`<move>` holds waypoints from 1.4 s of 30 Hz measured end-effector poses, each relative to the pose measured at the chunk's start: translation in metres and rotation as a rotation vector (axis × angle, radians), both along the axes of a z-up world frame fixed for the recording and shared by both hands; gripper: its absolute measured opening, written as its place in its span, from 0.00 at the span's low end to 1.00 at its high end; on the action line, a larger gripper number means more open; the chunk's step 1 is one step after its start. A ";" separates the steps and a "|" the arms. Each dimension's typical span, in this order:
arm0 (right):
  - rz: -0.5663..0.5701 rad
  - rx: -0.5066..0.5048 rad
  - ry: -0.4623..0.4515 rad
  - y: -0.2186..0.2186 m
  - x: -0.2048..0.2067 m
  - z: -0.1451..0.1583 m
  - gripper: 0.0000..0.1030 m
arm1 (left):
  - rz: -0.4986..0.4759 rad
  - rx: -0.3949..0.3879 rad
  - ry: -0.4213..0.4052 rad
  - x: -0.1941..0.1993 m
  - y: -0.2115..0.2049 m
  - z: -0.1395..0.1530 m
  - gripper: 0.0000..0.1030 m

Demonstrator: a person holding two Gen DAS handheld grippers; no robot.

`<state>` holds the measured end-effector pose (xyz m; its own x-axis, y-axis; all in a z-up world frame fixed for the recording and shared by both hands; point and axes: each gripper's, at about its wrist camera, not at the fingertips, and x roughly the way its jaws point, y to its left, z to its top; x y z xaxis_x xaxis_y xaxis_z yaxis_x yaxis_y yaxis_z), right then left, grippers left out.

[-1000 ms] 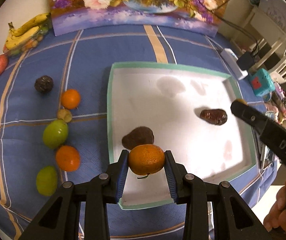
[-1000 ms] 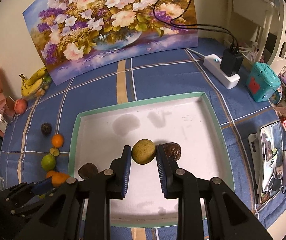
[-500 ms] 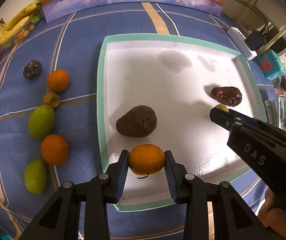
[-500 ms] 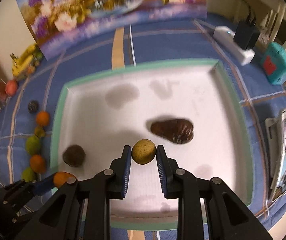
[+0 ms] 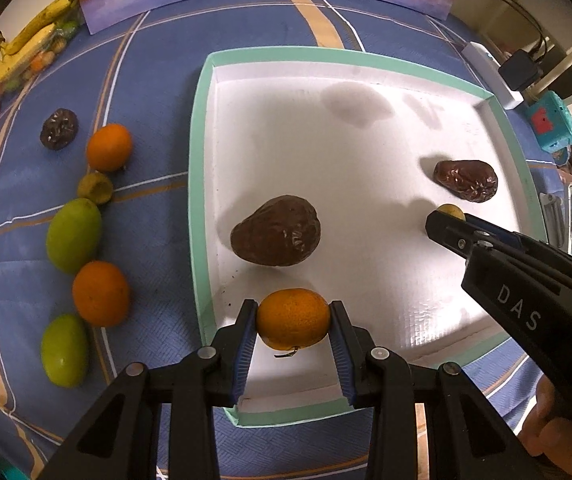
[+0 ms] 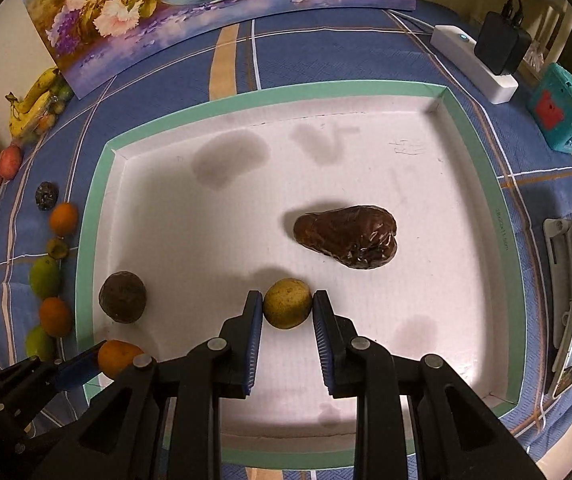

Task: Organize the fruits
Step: 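Lower the orange and open the left tool while the right tool releases the yellow fruit, then lift both open tools away from the tray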

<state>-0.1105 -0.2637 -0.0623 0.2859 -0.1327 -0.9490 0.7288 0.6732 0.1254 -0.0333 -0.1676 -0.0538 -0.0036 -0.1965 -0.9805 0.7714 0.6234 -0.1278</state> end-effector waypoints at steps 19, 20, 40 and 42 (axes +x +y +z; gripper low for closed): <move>0.010 -0.001 0.010 0.000 0.004 -0.004 0.26 | -0.004 -0.001 0.000 0.000 0.002 -0.001 0.49; 0.010 -0.001 0.010 -0.001 0.003 -0.003 0.26 | -0.006 -0.005 0.000 0.000 0.003 0.000 0.50; 0.011 -0.093 -0.076 0.007 -0.006 0.042 0.26 | 0.066 -0.119 -0.019 0.020 0.025 0.040 0.52; 0.010 -0.093 -0.076 0.007 -0.006 0.042 0.26 | 0.073 -0.120 -0.017 0.021 0.025 0.041 0.52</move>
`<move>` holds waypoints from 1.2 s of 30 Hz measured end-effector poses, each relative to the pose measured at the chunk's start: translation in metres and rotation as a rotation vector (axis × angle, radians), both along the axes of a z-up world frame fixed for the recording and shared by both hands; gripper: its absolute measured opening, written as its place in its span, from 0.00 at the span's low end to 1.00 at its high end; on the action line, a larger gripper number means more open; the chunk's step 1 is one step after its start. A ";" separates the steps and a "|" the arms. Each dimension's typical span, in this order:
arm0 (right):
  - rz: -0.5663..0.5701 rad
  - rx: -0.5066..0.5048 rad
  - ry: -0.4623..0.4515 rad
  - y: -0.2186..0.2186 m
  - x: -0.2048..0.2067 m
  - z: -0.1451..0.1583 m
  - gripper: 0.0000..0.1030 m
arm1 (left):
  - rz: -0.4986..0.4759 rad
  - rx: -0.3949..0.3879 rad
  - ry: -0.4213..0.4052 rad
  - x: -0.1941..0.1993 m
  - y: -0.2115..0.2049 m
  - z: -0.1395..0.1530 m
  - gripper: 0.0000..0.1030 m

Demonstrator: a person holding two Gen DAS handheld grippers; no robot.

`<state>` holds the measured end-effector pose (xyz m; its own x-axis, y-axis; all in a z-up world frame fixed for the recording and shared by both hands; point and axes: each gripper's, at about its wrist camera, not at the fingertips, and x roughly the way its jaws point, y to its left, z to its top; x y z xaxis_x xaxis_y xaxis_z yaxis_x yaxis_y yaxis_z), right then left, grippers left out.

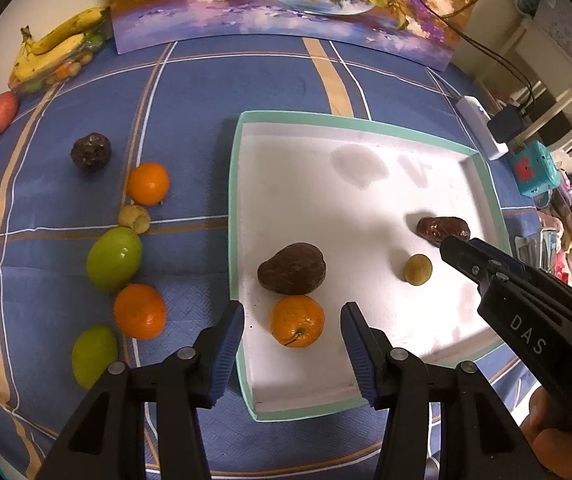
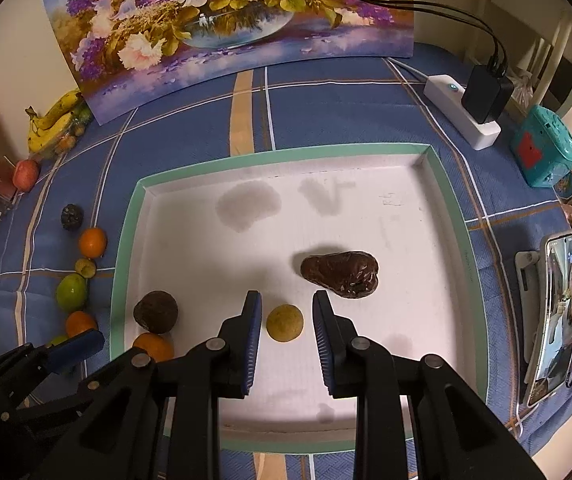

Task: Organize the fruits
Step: 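Lift both open tools away from the tray, then move both open tools from the tray toward the fruits on the tablecloth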

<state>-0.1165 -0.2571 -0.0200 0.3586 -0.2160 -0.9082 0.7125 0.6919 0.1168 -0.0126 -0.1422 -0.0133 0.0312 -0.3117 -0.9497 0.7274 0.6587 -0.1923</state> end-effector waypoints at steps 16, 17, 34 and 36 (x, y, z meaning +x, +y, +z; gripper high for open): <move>-0.012 -0.007 0.013 -0.001 -0.001 0.000 0.50 | 0.109 0.024 -0.027 0.021 0.014 -0.001 0.78; -0.014 -0.011 0.016 -0.001 0.000 -0.001 0.62 | 0.123 0.030 -0.036 0.023 0.016 -0.001 0.80; 0.002 -0.044 0.029 0.001 0.003 -0.006 0.82 | 0.364 0.060 -0.118 0.057 0.055 -0.001 1.00; 0.006 -0.052 0.024 0.003 0.004 -0.005 0.83 | 0.373 0.058 -0.127 0.059 0.057 0.001 1.00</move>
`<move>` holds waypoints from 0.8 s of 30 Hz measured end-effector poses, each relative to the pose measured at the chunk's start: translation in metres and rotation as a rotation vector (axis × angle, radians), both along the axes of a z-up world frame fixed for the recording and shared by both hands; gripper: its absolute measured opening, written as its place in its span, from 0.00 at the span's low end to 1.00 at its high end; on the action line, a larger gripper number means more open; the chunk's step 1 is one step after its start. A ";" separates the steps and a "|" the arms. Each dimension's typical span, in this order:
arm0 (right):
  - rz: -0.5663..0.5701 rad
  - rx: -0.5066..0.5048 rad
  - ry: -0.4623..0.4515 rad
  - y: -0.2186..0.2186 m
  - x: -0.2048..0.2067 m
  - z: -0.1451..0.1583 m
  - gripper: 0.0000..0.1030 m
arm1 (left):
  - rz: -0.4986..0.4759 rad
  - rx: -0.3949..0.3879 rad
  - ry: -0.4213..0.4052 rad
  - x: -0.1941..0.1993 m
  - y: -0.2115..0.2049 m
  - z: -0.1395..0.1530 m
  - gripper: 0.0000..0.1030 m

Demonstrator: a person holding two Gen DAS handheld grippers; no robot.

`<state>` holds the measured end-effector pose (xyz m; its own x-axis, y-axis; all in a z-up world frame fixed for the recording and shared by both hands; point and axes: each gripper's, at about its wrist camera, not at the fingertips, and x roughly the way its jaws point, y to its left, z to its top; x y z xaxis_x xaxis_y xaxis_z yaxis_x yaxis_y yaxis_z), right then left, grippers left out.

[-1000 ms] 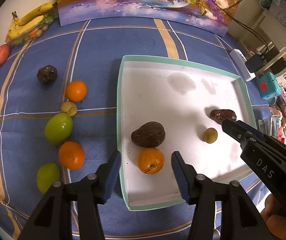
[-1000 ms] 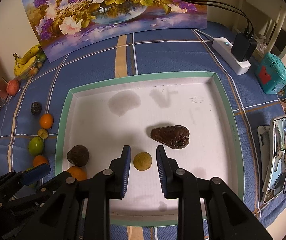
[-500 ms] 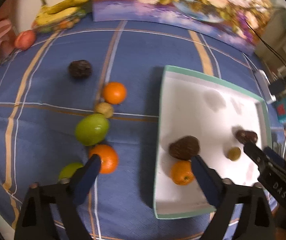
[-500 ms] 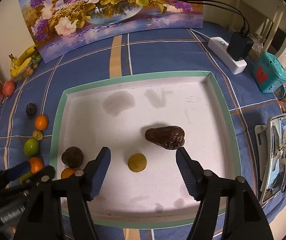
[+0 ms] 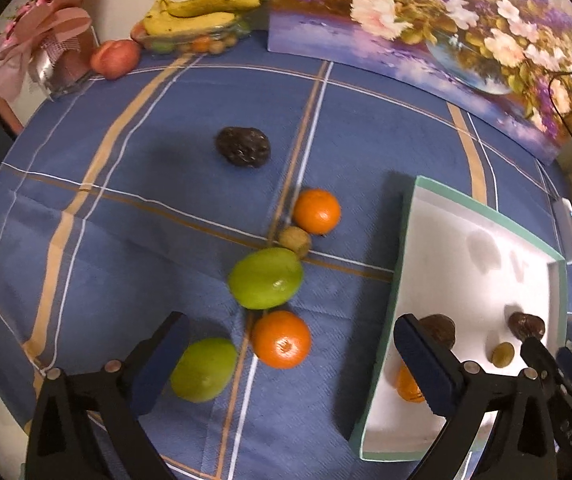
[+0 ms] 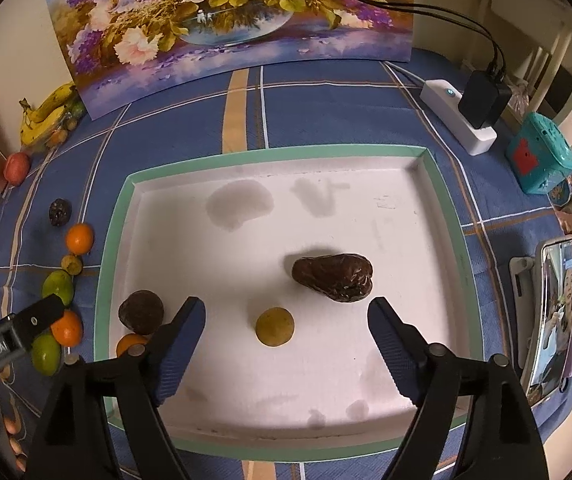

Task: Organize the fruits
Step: 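Move both open tools from the tray toward the fruits on the tablecloth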

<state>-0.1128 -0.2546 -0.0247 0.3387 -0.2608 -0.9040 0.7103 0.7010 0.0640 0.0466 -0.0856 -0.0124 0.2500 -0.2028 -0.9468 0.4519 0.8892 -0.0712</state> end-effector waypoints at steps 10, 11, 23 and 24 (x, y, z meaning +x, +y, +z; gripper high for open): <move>0.013 -0.021 -0.031 0.005 0.004 0.003 0.96 | 0.015 -0.007 -0.017 0.005 0.007 0.004 1.00; 0.013 -0.022 -0.032 0.005 0.004 0.004 0.96 | 0.015 -0.009 -0.017 0.005 0.008 0.005 1.00; 0.025 -0.014 -0.032 0.010 0.011 0.004 0.96 | 0.006 -0.096 -0.006 0.015 0.021 0.013 1.00; 0.028 -0.013 -0.033 0.012 0.012 0.005 0.96 | 0.009 -0.104 -0.001 0.017 0.023 0.013 1.00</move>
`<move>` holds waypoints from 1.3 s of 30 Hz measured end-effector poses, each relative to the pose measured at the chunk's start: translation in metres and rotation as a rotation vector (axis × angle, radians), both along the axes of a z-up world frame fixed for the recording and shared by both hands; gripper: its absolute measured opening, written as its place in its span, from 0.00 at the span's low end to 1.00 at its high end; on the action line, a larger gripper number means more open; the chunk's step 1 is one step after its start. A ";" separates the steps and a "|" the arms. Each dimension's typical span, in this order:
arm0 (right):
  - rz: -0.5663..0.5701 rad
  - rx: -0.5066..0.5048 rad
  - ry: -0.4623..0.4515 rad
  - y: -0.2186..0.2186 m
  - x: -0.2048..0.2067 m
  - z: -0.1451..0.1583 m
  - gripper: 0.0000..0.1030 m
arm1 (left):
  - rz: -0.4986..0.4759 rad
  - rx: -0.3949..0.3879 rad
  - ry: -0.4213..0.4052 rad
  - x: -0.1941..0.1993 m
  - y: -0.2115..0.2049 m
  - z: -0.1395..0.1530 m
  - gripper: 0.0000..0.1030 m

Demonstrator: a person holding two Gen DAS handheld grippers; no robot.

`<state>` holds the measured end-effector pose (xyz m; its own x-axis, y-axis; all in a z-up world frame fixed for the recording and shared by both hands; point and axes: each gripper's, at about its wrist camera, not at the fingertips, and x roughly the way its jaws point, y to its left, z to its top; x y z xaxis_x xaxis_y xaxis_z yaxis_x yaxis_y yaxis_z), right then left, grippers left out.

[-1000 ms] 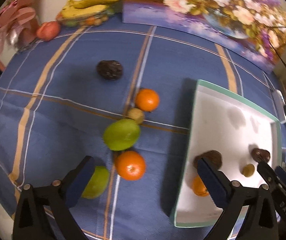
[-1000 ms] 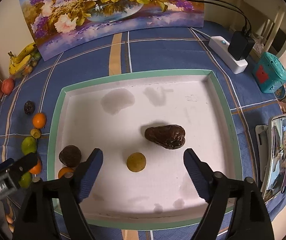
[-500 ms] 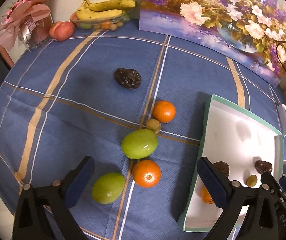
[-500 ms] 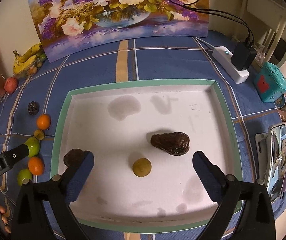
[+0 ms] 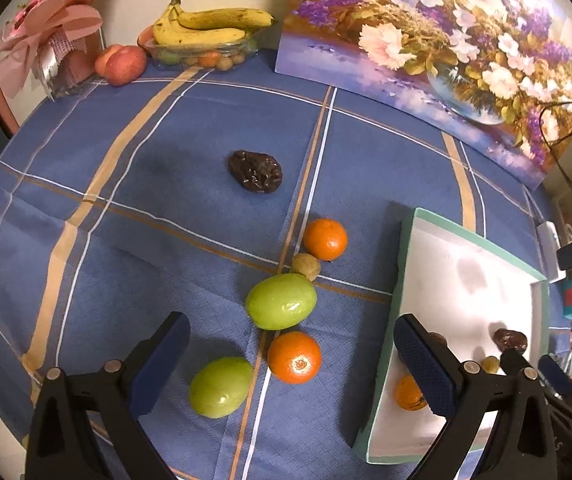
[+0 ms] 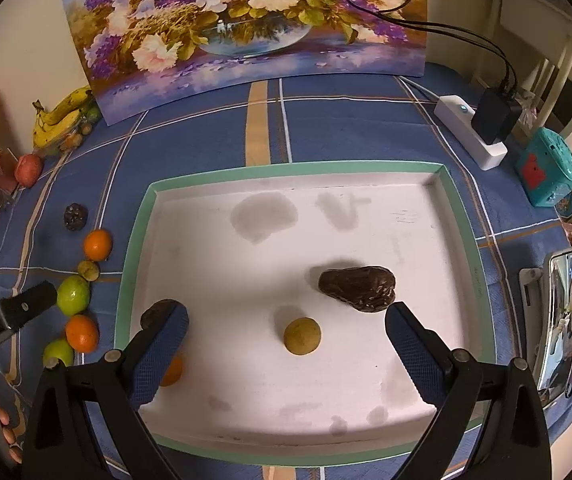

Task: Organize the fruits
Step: 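Move both open tools from the tray toward the fruits on the tablecloth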

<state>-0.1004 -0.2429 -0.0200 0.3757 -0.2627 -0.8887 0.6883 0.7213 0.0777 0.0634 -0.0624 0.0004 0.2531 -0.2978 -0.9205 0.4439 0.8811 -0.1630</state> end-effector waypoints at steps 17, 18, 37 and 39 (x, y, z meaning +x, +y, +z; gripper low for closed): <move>0.119 0.053 -0.015 0.049 0.048 0.001 0.96 | 0.063 -0.037 0.086 0.026 0.055 -0.010 0.97; 0.121 0.055 -0.013 0.051 0.049 0.001 0.96 | 0.063 -0.040 0.097 0.026 0.056 -0.013 0.95; 0.163 0.041 0.034 0.076 0.056 -0.005 0.96 | -0.009 0.043 0.256 0.008 0.052 -0.066 0.52; 0.165 0.042 0.035 0.076 0.056 -0.006 0.96 | -0.013 0.044 0.249 0.007 0.051 -0.065 0.49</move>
<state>-0.0444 -0.1665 -0.0257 0.3791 -0.1622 -0.9110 0.5638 0.8212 0.0884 0.0706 -0.0117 -0.0646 0.0130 -0.2580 -0.9661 0.4065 0.8841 -0.2306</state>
